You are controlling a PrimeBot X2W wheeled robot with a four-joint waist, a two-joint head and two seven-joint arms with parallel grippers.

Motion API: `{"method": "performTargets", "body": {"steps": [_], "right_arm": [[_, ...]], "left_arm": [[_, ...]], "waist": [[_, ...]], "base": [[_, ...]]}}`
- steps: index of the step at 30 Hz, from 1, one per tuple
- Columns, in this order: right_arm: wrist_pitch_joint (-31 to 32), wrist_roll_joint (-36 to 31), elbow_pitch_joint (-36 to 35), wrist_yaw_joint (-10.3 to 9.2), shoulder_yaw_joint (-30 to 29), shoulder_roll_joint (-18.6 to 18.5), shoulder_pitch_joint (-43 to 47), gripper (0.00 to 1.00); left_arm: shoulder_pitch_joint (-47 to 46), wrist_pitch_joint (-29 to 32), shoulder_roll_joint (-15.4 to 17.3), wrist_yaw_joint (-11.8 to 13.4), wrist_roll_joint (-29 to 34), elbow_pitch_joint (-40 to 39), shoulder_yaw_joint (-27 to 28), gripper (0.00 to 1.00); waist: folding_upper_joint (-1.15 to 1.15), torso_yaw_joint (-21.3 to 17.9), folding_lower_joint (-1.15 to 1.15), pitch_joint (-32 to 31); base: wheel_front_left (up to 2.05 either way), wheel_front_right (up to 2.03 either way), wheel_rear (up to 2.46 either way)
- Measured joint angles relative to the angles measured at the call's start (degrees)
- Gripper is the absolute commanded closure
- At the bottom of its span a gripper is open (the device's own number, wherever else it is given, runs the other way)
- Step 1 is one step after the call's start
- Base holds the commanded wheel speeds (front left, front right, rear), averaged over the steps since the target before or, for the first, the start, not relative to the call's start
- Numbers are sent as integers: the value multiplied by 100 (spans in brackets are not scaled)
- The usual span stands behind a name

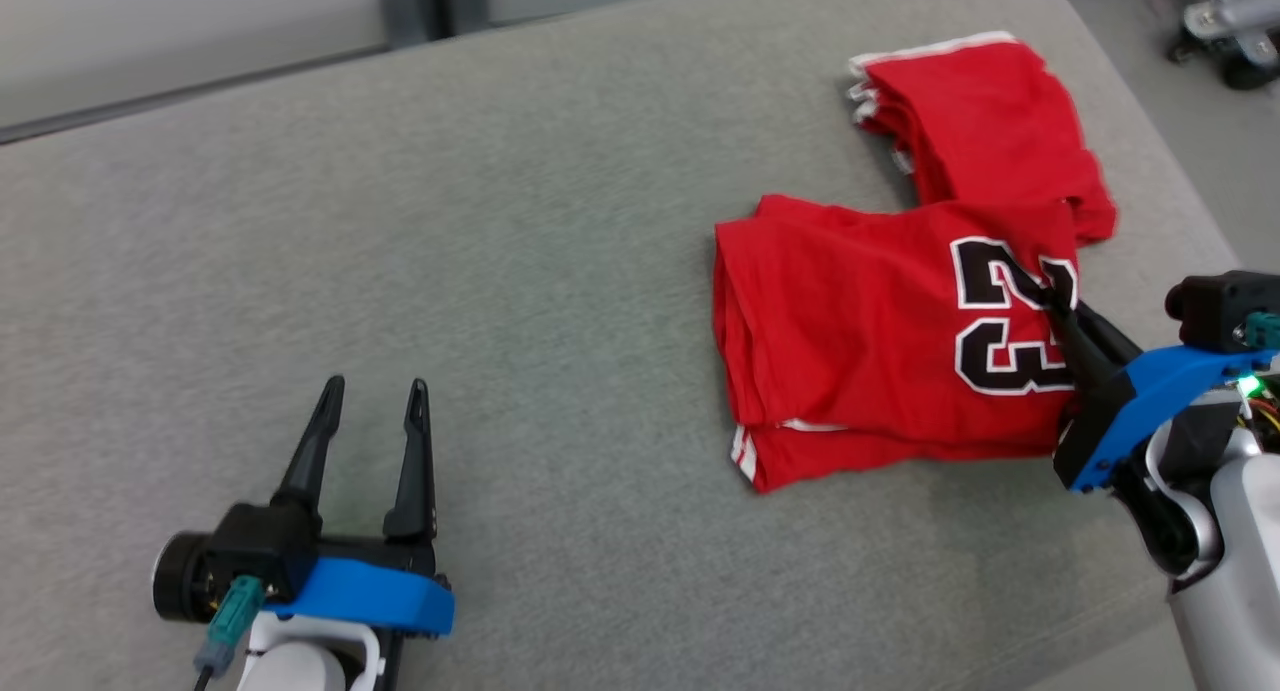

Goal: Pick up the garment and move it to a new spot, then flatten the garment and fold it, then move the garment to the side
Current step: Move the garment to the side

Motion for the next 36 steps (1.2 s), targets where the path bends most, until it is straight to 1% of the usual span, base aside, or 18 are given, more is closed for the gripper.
{"method": "performTargets", "body": {"steps": [3,5,9,14,20,27,36], "right_arm": [[-68,-70,-102,1,-23,125,0,100],[-124,-100,-126,1,-19,209,-14,100],[-149,-143,-120,1,46,270,-191,100],[-87,-201,-44,1,138,177,-586,100],[277,-201,176,1,59,41,-1428,100],[648,-303,609,1,-376,-283,-2141,100],[916,-636,1095,0,-1243,-912,-2364,100]], "left_arm": [[-84,91,93,-13,45,-76,-25,0],[-121,134,120,-15,47,-101,-53,0],[-147,178,140,-18,47,-97,-119,0],[-171,164,130,2,31,-66,-125,0],[-185,79,94,42,-33,8,-131,0],[-224,11,42,52,-71,104,-185,0],[-285,-54,12,42,-88,188,-265,0]], "waist": [[0,-278,0,103],[0,-378,0,129],[0,-392,0,129],[0,-156,0,67],[0,181,0,50],[0,581,0,108],[0,962,0,234]], "base": [[0,0,0],[0,0,0],[0,0,0],[0,0,0],[0,0,0],[0,0,0],[0,0,0]]}}
